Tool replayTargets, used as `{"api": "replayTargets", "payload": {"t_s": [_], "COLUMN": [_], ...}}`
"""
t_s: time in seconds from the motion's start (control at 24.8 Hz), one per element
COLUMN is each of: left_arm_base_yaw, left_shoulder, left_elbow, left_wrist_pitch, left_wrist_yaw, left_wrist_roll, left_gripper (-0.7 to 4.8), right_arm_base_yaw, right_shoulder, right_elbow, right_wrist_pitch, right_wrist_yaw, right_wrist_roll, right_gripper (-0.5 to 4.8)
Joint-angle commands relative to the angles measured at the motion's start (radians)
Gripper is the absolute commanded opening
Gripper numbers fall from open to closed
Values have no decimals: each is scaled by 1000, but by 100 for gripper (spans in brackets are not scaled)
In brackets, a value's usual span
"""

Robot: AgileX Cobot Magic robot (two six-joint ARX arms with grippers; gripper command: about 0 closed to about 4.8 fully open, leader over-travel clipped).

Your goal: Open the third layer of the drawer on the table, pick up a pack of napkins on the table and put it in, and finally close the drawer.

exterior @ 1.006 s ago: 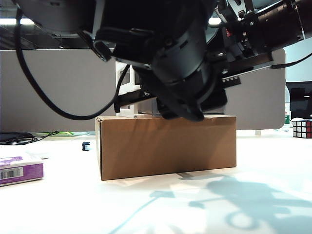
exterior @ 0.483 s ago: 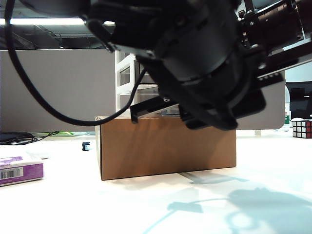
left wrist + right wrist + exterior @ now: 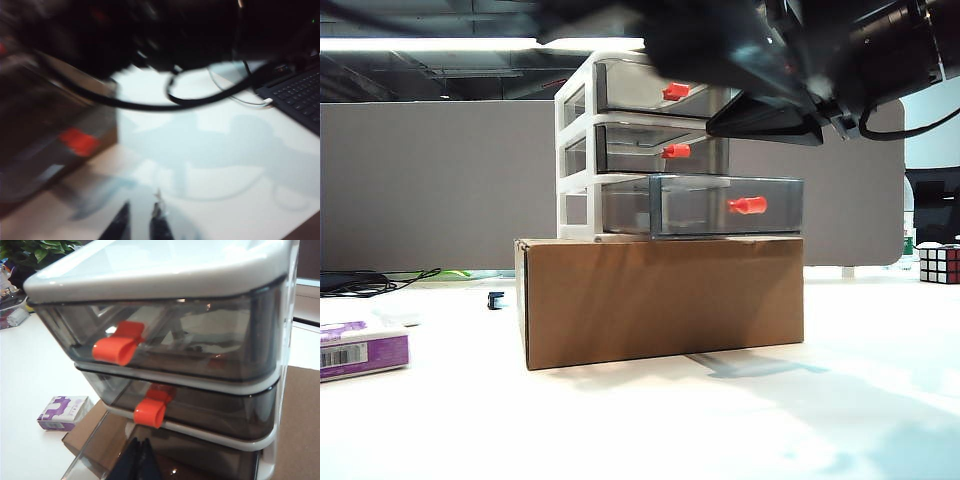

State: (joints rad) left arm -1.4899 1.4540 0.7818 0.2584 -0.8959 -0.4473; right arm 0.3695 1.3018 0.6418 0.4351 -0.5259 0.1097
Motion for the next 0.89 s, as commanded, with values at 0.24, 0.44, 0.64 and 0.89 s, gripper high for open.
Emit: {"api": "replayTargets", "payload": {"t_s": [0.24,0.44,0.64,0.89], "left_arm_base_yaw": [91,250,470,877], "left_shoulder": [-595,-796,-877,-815], "left_elbow": [-90,-90,-95,-217], "left_wrist_pitch": [-688,-850,-908,-757], "left_wrist_yaw": [27,163,327,789], "left_wrist_roll": [59,108,258,515], "left_gripper": [30,30,29,47], "right_arm_base_yaw": [0,0,0,0], "right_shoulder": [-3,-3,-3,-3], "right_elbow": [5,5,5,5], "right_wrist_pitch": [2,2,3,4], "right_wrist_yaw": [-36,-42,-43,-57], "right_wrist_roll": [28,29,42,48], "right_gripper": [-5,-6,-6,-6]}}
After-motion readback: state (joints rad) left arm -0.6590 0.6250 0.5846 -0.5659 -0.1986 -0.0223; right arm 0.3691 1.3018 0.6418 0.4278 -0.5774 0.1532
